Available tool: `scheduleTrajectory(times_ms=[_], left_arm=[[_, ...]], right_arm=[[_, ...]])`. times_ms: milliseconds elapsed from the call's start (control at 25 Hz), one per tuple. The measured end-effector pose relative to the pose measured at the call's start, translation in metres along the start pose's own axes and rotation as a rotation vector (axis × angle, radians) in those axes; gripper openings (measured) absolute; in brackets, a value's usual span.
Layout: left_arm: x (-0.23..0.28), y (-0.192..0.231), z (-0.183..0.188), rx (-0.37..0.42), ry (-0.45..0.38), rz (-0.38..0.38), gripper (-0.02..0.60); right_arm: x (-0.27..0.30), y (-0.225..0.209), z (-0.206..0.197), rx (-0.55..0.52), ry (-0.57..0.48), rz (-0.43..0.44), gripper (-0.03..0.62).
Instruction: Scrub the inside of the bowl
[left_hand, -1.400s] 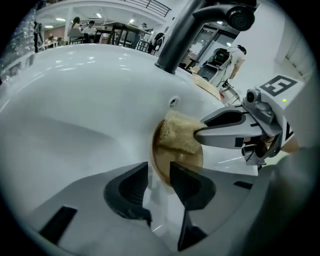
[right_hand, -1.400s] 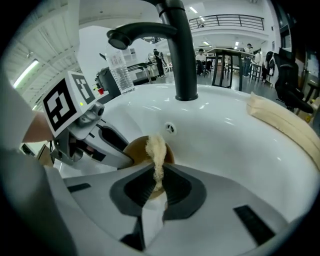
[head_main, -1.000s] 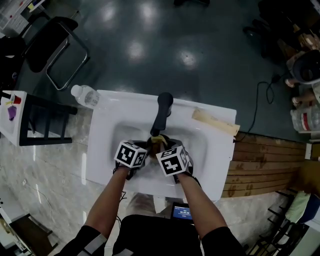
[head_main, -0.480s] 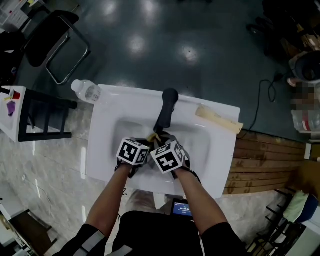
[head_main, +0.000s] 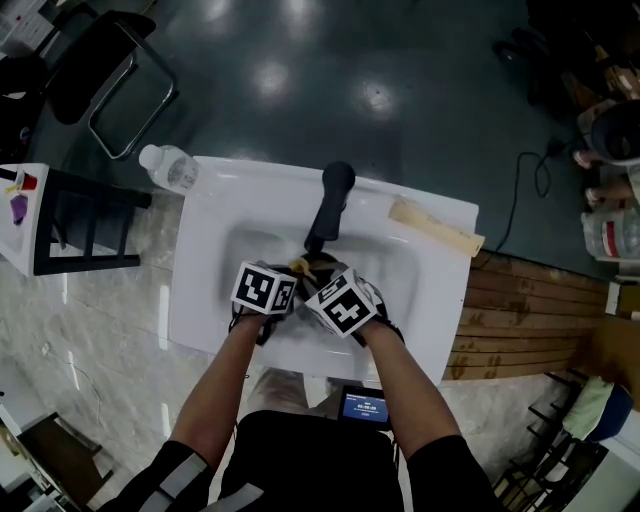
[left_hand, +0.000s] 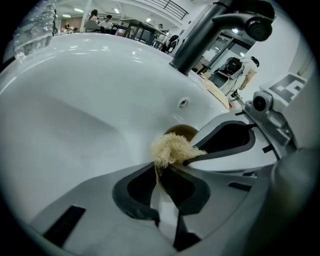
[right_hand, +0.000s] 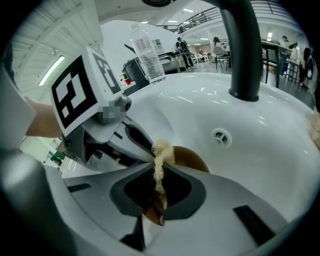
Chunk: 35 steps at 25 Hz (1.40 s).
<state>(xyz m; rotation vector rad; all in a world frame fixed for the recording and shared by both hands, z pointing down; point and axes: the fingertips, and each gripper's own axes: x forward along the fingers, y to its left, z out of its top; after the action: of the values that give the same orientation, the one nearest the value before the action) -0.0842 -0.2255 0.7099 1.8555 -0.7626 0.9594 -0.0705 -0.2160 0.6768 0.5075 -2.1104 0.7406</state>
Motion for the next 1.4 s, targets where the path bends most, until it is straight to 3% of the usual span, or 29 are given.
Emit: scheduleTrajectory(times_ms=[360, 1080, 1400], left_arm=[[-0.002, 0.004, 0.005, -0.034, -0.032, 0.031, 0.020], [-0.003, 0.001, 0.007, 0.002, -0.022, 0.042, 0.014], [-0.001, 0.001, 0.007, -0.130, -0.045, 0.008, 0.014]], right_arm=[[0.003, 0.025, -0.020, -0.162, 0.071, 0.053, 0.041], [-0.022, 0.019, -0.042, -0.249, 0.119, 0.062, 0.041], [-0.008, 0.034, -0.040, -0.173, 0.098, 0.062, 0.041]])
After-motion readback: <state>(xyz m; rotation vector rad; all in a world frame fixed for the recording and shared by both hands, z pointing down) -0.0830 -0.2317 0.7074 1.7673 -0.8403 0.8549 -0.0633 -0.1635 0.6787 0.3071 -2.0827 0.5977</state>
